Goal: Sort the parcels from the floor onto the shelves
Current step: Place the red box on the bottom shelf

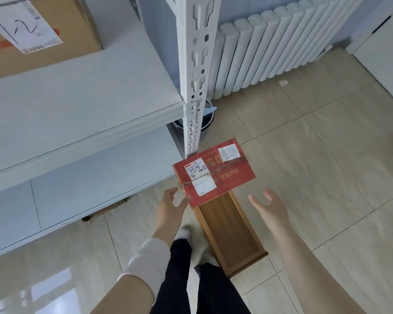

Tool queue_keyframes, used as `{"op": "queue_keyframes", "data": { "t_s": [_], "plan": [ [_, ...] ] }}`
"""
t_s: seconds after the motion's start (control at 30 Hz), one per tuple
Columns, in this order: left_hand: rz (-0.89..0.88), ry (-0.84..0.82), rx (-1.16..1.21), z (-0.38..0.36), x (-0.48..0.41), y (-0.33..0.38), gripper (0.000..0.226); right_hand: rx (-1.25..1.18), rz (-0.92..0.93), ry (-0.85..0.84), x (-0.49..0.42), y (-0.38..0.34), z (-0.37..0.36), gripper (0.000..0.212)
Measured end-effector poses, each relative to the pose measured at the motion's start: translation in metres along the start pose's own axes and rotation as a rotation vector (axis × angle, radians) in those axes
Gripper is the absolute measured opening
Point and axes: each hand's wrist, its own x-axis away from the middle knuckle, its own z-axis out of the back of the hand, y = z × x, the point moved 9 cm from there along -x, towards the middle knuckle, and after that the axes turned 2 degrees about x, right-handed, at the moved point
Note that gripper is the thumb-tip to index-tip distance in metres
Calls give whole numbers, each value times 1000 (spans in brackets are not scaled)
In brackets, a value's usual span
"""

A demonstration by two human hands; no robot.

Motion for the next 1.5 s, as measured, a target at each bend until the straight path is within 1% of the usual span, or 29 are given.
{"op": "queue_keyframes", "data": {
  "t_s": [0.13,0.2,0.27,0.37,0.47,0.57,0.6,0.67,0.8,0.83,0.87,0.97,1.03,1.2,1.33,1.43,1.5],
  "plan": [
    [66,46,101,-22,-6,-29,54,34,65,-57,-31,4,-9,72],
    [150,40,158,-36,-7,-50,59,89,83,-67,-47,9,-12,72],
    [216,41,219,-47,-10,-66,62,99,102,-60,-64,11,-12,73],
    [264,47,261,-59,-33,-81,65,71,94,-24,-104,12,-13,75],
    [258,69,282,-70,-77,-94,72,18,96,7,-154,11,-28,76],
    [243,86,314,-84,-116,-106,74,30,121,19,-198,8,-51,75],
    [230,91,324,-88,-126,-109,74,38,137,13,-210,6,-60,73],
    [216,114,346,-93,-141,-115,72,54,165,0,-229,4,-74,63],
    [161,134,405,-97,-157,-130,72,21,149,-9,-249,6,-85,50],
    [154,133,420,-98,-158,-132,70,8,150,6,-252,7,-85,50],
    [149,126,436,-101,-159,-132,62,-4,156,22,-255,7,-84,49],
    [142,116,498,-108,-157,-125,31,-33,154,50,-258,7,-82,47],
    [137,130,543,-108,-152,-120,23,-40,152,60,-255,8,-80,46],
    [127,149,543,-93,-120,-120,29,-54,152,65,-220,15,-70,40],
    [157,157,542,-72,-66,-123,23,-55,124,49,-163,30,-59,45],
    [155,162,536,-56,-18,-125,10,-66,97,37,-117,47,-50,48],
    [156,176,513,-45,13,-131,15,-66,89,18,-88,59,-47,50]
  ]
}}
